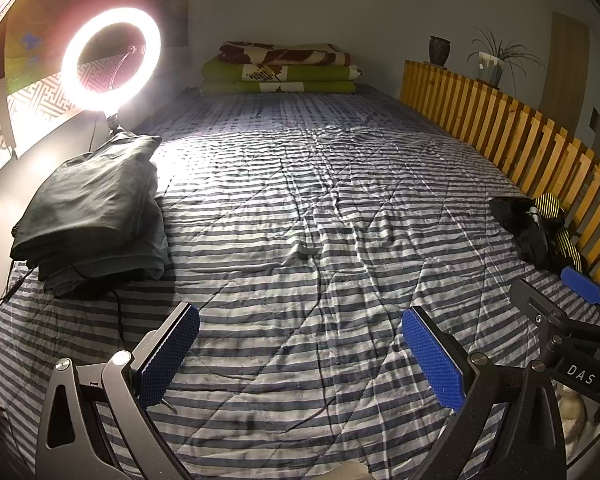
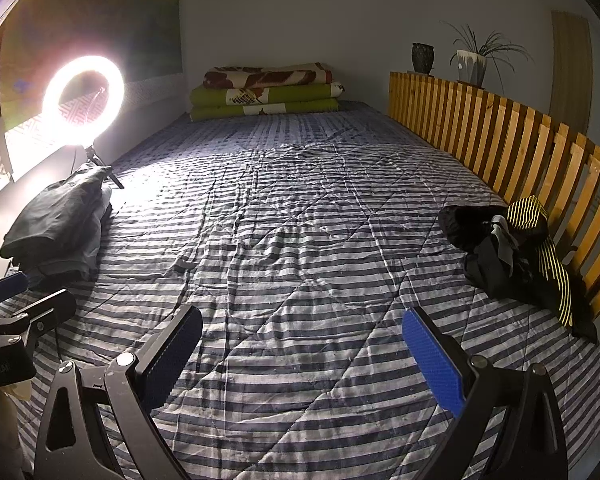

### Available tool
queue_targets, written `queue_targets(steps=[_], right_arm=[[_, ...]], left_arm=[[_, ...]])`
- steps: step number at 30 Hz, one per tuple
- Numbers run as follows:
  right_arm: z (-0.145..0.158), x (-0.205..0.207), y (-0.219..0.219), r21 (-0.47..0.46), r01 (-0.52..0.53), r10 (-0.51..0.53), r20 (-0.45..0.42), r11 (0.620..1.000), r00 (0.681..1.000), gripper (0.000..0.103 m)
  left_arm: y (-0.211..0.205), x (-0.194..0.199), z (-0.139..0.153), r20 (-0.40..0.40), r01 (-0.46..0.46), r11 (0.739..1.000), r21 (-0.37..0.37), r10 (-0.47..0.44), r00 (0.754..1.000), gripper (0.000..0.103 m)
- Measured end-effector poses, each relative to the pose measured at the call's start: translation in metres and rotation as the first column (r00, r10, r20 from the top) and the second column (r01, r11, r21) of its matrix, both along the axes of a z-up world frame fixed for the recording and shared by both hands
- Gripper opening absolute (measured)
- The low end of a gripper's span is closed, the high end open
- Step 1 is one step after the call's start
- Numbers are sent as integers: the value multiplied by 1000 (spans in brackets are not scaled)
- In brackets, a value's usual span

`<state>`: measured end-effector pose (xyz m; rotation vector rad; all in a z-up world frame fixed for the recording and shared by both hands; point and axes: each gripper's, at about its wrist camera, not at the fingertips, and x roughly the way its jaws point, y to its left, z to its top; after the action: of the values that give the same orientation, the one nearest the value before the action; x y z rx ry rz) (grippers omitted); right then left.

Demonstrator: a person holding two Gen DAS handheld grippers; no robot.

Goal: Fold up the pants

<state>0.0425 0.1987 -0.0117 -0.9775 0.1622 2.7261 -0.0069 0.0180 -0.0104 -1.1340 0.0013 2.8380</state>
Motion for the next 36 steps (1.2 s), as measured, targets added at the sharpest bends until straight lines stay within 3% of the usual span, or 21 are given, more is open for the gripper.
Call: queue_targets(steps=[30,36], right_arm=[[-5,-2,10,-5,16,-16,14,1000,1000,99],[-15,-12,33,-8,74,-74,37,997,997,99]], left_arm=[[6,-7,-8,23,23,1000,-7,-23,999,103],[11,-9,-11,31,27,1000,-7,-27,999,102]])
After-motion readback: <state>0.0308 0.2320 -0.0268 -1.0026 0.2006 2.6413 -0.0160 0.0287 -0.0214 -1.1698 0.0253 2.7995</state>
